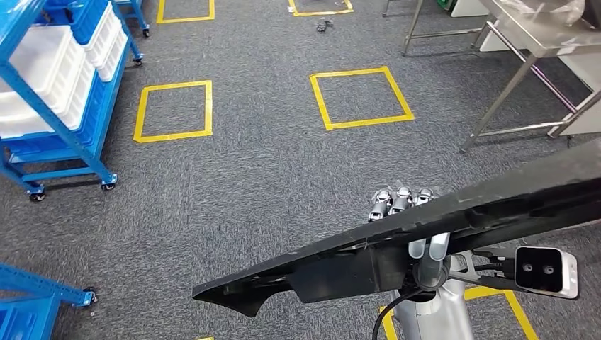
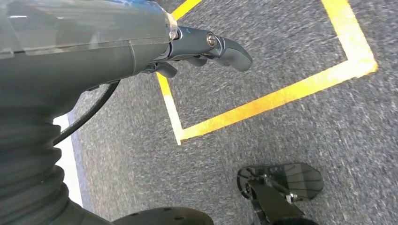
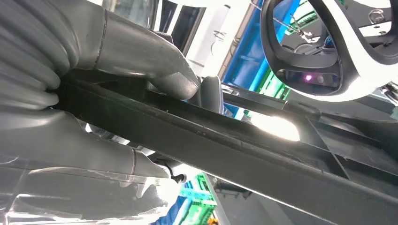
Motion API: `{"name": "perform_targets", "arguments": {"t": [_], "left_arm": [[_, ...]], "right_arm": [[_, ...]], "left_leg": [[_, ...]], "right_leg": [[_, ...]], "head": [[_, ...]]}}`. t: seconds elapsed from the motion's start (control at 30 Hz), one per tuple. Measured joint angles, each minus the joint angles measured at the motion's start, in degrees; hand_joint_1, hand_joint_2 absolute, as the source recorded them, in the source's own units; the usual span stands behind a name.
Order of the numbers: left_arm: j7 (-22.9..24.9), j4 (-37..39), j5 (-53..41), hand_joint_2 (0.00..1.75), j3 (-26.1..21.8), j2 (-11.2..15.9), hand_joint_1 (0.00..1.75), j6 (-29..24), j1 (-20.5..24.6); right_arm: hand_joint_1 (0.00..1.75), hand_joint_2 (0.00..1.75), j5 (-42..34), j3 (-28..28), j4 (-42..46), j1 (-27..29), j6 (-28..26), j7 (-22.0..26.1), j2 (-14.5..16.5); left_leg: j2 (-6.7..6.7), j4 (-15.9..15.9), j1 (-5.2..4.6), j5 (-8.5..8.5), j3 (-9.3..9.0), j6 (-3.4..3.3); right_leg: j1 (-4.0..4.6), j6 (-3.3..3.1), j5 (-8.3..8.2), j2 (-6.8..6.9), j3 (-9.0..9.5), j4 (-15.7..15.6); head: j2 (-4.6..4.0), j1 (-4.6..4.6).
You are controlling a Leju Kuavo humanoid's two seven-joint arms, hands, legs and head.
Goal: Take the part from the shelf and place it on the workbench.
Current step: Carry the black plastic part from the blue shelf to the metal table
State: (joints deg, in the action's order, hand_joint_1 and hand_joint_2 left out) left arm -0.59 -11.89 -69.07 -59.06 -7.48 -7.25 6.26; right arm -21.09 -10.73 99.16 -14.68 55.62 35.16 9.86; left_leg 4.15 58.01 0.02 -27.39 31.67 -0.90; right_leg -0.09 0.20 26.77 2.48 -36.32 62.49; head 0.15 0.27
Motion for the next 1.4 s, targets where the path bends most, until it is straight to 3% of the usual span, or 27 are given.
{"name": "perform_targets", "arguments": {"t": [0.07,0.13,0.17,0.2,0.27,0.33,0.37,0.4,0.43,0.5,0.57,0.63,0.67,0.73,0.8,0.83,0.87,0.9,0.93,1.0,1.07,1.1,1.17,1.23,1.3,1.37,1.4], "left_arm": [[0.0,0.0,0.0,1.75,0.0,-0.1,0.00,0.0,0.0],[0.0,0.0,0.0,1.75,0.0,-0.1,0.00,-0.1,0.1],[0.0,0.0,0.0,1.75,0.0,-0.1,0.00,-0.1,0.1],[0.0,0.0,0.0,1.75,0.0,-0.1,0.00,-0.1,0.1],[0.0,0.0,0.1,1.75,0.0,-0.1,0.00,-0.1,0.0],[0.0,0.0,0.1,1.75,-0.1,-0.1,0.00,-0.2,-0.1],[0.0,0.0,0.1,1.75,-0.1,-0.1,0.00,-0.2,-0.1],[0.0,0.0,0.1,1.75,-0.1,-0.1,0.00,-0.2,0.0],[0.0,0.0,0.1,1.75,-0.1,-0.1,0.00,-0.2,0.0],[0.1,0.0,0.1,1.75,-0.1,-0.1,0.00,-0.2,-0.1],[0.1,0.0,0.1,1.75,-0.1,-0.1,0.00,-0.2,-0.2],[0.1,0.0,0.0,1.75,-0.2,-0.1,0.00,-0.2,-0.1],[0.1,0.0,0.0,1.75,-0.2,-0.1,0.00,-0.2,0.0],[0.0,0.0,-0.1,1.75,-0.2,-0.1,0.00,-0.2,0.0],[0.0,0.0,-0.1,1.75,-0.2,-0.1,0.00,-0.3,-0.1],[-0.1,0.0,-0.1,1.75,-0.2,-0.1,0.00,-0.3,-0.2],[-0.1,0.0,-0.1,1.75,-0.2,-0.1,0.00,-0.3,-0.3],[-0.2,0.0,-0.2,1.75,-0.2,-0.1,0.00,-0.3,-0.3],[-0.3,0.0,-0.2,1.75,-0.2,-0.1,0.00,-0.3,-0.3],[-0.4,0.0,-0.3,1.75,-0.2,-0.1,0.00,-0.3,-0.2],[-0.5,0.0,-0.4,1.75,-0.2,-0.2,0.00,-0.3,-0.3],[-0.5,0.0,-0.4,1.75,-0.2,-0.2,0.00,-0.3,-0.2],[-0.5,0.0,-0.4,1.75,-0.2,-0.1,0.00,-0.3,-0.1],[-0.5,0.0,-0.5,1.75,-0.2,-0.1,0.00,-0.2,0.1],[-0.6,0.0,-0.6,1.75,-0.2,-0.1,0.00,-0.2,0.0],[-0.6,0.0,-0.6,1.75,-0.2,-0.1,0.00,-0.1,0.2],[-0.6,0.0,-0.6,1.75,-0.2,-0.1,0.00,-0.1,0.3]], "right_arm": [[1.75,1.75,0.0,0.0,0.0,-0.1,0.0,0.0,0.0],[1.75,1.75,0.0,0.0,0.0,-0.1,0.0,0.1,0.0],[1.75,1.75,0.0,0.0,0.0,-0.2,0.0,0.1,0.0],[1.75,1.75,0.0,0.0,0.0,-0.2,0.0,0.1,0.0],[1.75,1.75,0.0,0.0,0.0,-0.3,0.0,0.2,0.0],[1.75,1.75,0.0,0.0,-0.2,-0.3,0.0,0.2,0.1],[1.75,1.75,0.0,0.0,-0.2,-0.2,0.0,0.2,0.1],[1.75,1.75,0.0,0.0,-0.3,-0.2,0.0,0.2,0.1],[1.75,1.75,0.0,0.0,-0.3,-0.2,0.0,0.2,0.1],[1.75,1.75,0.0,0.0,-0.3,-0.2,0.0,0.2,0.1],[1.75,1.75,0.0,0.0,-0.3,-0.2,0.0,0.2,0.1],[1.75,1.75,0.0,0.0,-0.3,-0.2,0.0,0.2,0.1],[1.75,1.75,0.0,0.0,-0.3,-0.1,0.0,0.2,0.1],[1.75,1.75,0.0,0.0,-0.3,-0.2,0.0,0.3,0.0],[1.75,1.75,0.0,0.0,-0.3,-0.2,-0.1,0.3,0.0],[1.75,1.75,0.0,0.0,-0.3,-0.2,-0.1,0.3,0.0],[1.75,1.75,0.0,0.0,-0.3,-0.1,-0.1,0.3,0.0],[1.75,1.75,0.0,0.0,-0.3,0.0,-0.2,0.3,0.0],[1.75,1.75,0.0,0.0,-0.3,0.0,-0.2,0.3,0.0],[1.75,1.75,0.0,0.0,-0.3,-0.1,-0.3,0.3,0.0],[1.75,1.75,0.0,0.0,-0.2,-0.2,-0.3,0.3,0.0],[1.75,1.75,0.0,0.0,-0.2,-0.2,-0.3,0.3,0.0],[1.75,1.75,0.1,0.0,0.0,-0.2,-0.3,0.3,0.0],[1.75,1.75,0.1,0.0,0.2,-0.3,-0.4,0.3,0.0],[1.75,1.75,0.2,-0.1,0.4,-0.3,-0.4,0.3,0.1],[1.75,1.75,0.2,-0.1,0.4,-0.1,-0.4,0.3,0.1],[1.75,1.75,0.2,-0.1,0.4,0.0,-0.4,0.2,0.1]], "left_leg": [[0.94,0.0,-0.23,-0.23,-0.11,0.40],[1.95,-0.1,-0.33,-0.43,-0.29,0.95],[1.62,0.1,-0.26,-0.78,-0.34,1.26],[0.63,1.1,-0.18,-1.58,-0.03,1.55],[-2.32,6.7,0.08,-4.76,2.42,2.00],[-3.56,14.1,0.23,-7.71,6.00,2.32],[-3.65,15.9,0.32,-7.86,6.94,2.46],[-3.69,15.6,0.44,-6.87,6.88,2.56],[-3.90,13.1,0.63,-4.95,5.77,2.66],[-5.95,5.6,1.15,-1.37,2.47,2.81],[-7.81,1.6,1.37,-0.44,0.75,2.54],[-7.40,1.3,1.18,-0.48,0.68,1.81],[-6.82,1.1,1.13,-0.30,0.66,1.41],[-5.54,0.7,1.16,0.06,0.60,0.61],[-4.19,0.6,0.98,0.11,0.63,0.18],[-3.48,0.6,0.86,0.08,0.67,0.09],[-2.75,0.6,0.76,0.02,0.67,0.04],[-2.07,0.6,0.68,-0.04,0.64,0.00],[-1.44,0.6,0.62,-0.12,0.55,0.01],[-0.41,0.6,0.46,-0.39,0.23,0.19],[0.50,0.6,0.25,-0.66,0.03,0.59],[1.03,0.6,0.17,-0.73,-0.04,0.85],[1.84,0.5,0.15,-0.99,-0.36,1.40],[0.14,2.3,0.25,-2.54,0.16,1.88],[-2.64,8.7,0.45,-5.90,3.07,2.22],[-3.50,15.1,0.53,-8.04,6.29,2.50],[-3.56,15.8,0.57,-7.56,6.76,2.58]], "right_leg": [[0.66,-0.59,-0.50,1.22,1.61,-3.4],[0.65,-1.07,-0.71,0.08,1.61,-3.8],[0.46,-1.32,-0.90,-0.53,1.77,-4.1],[0.23,-1.65,-1.10,-1.06,1.94,-4.5],[-0.04,-2.09,-1.34,-2.12,2.16,-4.9],[-0.09,-2.23,-1.37,-3.42,2.11,-4.8],[-0.11,-2.22,-1.36,-4.12,2.09,-4.7],[-0.15,-2.17,-1.32,-4.84,2.08,-4.5],[-0.22,-2.04,-1.24,-5.58,2.08,-4.3],[-0.30,-1.50,-0.90,-7.00,1.78,-3.5],[-0.32,-0.79,-0.82,-8.13,1.12,-2.8],[-0.50,-0.08,-1.15,-9.11,0.65,-2.9],[-0.57,0.21,-1.07,-8.92,0.50,-2.7],[-0.49,0.66,0.69,-6.62,-0.79,-0.1],[-0.43,0.93,4.23,-3.81,-3.92,6.6],[-0.49,1.02,5.58,-3.28,-5.57,10.0],[-0.55,1.04,6.03,-3.00,-6.58,12.2],[-0.57,0.98,5.43,-2.83,-6.58,12.2],[-0.54,0.82,3.88,-2.54,-5.38,10.0],[-0.07,0.18,0.54,-0.54,-1.20,2.3],[0.68,-0.45,-0.65,1.18,1.23,-2.6],[0.96,-0.63,-0.47,1.22,1.34,-3.1],[0.83,-1.08,-0.77,-0.02,1.39,-3.6],[0.33,-1.68,-1.19,-1.15,1.85,-4.4],[0.07,-2.08,-1.36,-2.30,2.09,-4.7],[0.08,-2.19,-1.35,-3.63,2.05,-4.6],[0.07,-2.17,-1.31,-4.34,2.04,-4.4]], "head": [[0.00,-0.03],[0.01,-0.07],[0.01,-0.05],[0.01,-0.12],[0.00,-0.26],[-0.01,-0.38],[-0.01,-0.38],[-0.01,-0.38],[0.00,-0.38],[0.01,-0.41],[0.01,-0.42],[0.00,-0.41],[0.00,-0.41],[0.00,-0.13],[0.01,0.16],[0.01,0.16],[0.01,0.17],[0.01,0.17],[0.01,0.18],[0.01,0.18],[0.01,0.15],[0.01,0.14],[0.00,0.11],[-0.01,0.03],[0.00,-0.16],[-0.01,-0.27],[-0.01,-0.27]]}}
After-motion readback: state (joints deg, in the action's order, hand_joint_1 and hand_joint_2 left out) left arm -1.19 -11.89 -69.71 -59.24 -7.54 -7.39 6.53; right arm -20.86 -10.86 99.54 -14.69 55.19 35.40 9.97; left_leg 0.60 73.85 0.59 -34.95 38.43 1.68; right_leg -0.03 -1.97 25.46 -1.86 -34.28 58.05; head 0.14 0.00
